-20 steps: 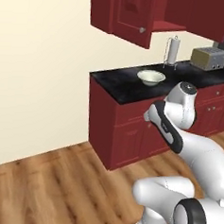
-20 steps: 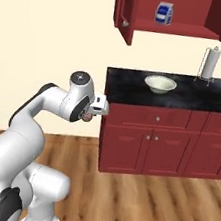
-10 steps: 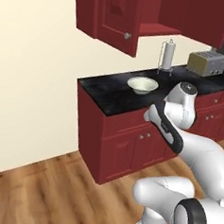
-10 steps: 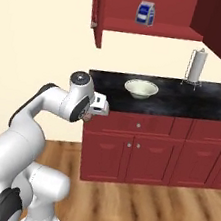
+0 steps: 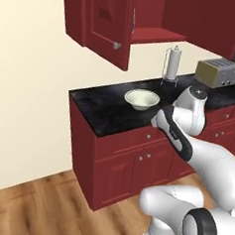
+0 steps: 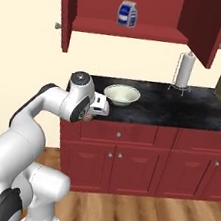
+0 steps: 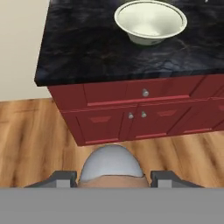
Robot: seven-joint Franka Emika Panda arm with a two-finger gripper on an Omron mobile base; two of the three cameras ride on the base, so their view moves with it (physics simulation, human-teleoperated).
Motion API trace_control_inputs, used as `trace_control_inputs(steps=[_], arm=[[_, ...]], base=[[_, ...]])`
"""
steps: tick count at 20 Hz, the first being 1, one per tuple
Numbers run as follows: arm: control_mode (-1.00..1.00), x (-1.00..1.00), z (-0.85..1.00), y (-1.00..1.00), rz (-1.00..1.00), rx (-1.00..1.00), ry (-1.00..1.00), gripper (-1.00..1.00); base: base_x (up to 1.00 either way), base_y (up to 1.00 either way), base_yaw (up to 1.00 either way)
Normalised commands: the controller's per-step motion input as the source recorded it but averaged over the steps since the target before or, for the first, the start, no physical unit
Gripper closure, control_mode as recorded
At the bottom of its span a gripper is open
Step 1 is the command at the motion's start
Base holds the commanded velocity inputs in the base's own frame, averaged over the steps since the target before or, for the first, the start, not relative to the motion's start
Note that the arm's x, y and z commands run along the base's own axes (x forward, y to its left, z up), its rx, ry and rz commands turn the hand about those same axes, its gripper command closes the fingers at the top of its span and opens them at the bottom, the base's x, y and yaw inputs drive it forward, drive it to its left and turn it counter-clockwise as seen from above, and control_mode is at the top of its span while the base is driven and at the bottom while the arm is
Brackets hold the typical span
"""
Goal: Pick the egg and butter from the fridge and place them by the bowl for mixing.
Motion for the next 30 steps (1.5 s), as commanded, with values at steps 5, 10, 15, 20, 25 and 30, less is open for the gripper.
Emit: trace_control_inputs(steps=[5,10,15,20,25,30], arm=[[1.0,0.0,0.0,0.0,0.0,0.0,0.0,1.0],[1.0,0.0,0.0,0.0,0.0,0.0,0.0,1.0],[1.0,0.0,0.0,0.0,0.0,0.0,0.0,1.0],[1.0,0.0,0.0,0.0,0.0,0.0,0.0,1.0],[1.0,0.0,0.0,0.0,0.0,0.0,0.0,1.0],[1.0,0.0,0.0,0.0,0.0,0.0,0.0,1.0]], base=[[0.64,-0.39,0.05],[0.65,-0.39,0.05],[0.66,-0.33,0.13],[0.65,-0.3,0.17],[0.58,-0.38,0.12],[0.52,-0.39,0.13]])
